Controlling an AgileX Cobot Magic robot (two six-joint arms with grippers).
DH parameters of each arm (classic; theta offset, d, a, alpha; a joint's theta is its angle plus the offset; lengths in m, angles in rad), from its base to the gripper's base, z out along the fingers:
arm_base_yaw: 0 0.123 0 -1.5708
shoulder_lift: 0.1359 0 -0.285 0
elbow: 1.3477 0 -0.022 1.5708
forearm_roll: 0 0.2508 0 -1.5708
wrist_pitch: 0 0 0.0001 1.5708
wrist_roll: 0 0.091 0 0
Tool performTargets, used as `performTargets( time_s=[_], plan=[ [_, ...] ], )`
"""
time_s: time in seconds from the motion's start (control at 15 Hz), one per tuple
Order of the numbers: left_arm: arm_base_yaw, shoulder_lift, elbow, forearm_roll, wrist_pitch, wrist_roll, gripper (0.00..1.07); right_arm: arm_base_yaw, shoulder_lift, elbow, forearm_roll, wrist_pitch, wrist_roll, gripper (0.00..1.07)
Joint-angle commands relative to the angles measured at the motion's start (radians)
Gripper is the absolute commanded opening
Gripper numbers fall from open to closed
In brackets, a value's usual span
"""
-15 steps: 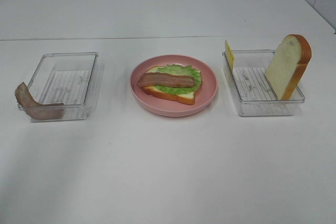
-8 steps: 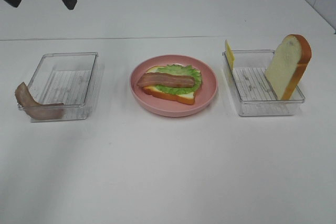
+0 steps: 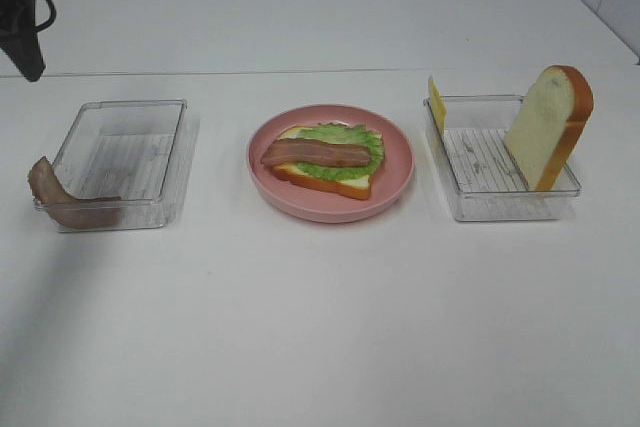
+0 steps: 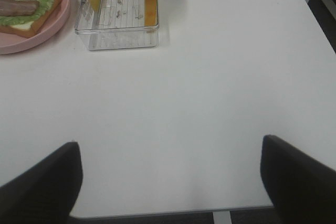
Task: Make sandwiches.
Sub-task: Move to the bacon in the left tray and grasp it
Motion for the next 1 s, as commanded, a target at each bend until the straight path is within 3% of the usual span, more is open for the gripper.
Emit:
performTargets(
  time_s=[0.07, 0.47, 0.6, 1.0],
  plan=[
    [0.072, -0.007, 0.064, -0.053, 0.019, 0.046, 0.89, -0.004, -0.028, 0.0, 0.001, -0.002, -0.006, 0.9],
    [0.09, 0.041, 0.101, -0.12, -0.121, 0.088, 0.89, -0.004, -0.028, 0.0, 0.003, -0.002, -0.006, 0.9],
    [0.09, 0.096, 0.101, -0.177, -0.141, 0.141, 0.89, -0.004, -0.028, 0.0, 0.001, -0.002, -0.006, 0.9],
    [0.086, 0.223, 0.101, -0.207, -0.169, 0.141, 0.89, -0.004, -0.028, 0.0, 0.001, -0.002, -0.006, 0.9]
  ],
)
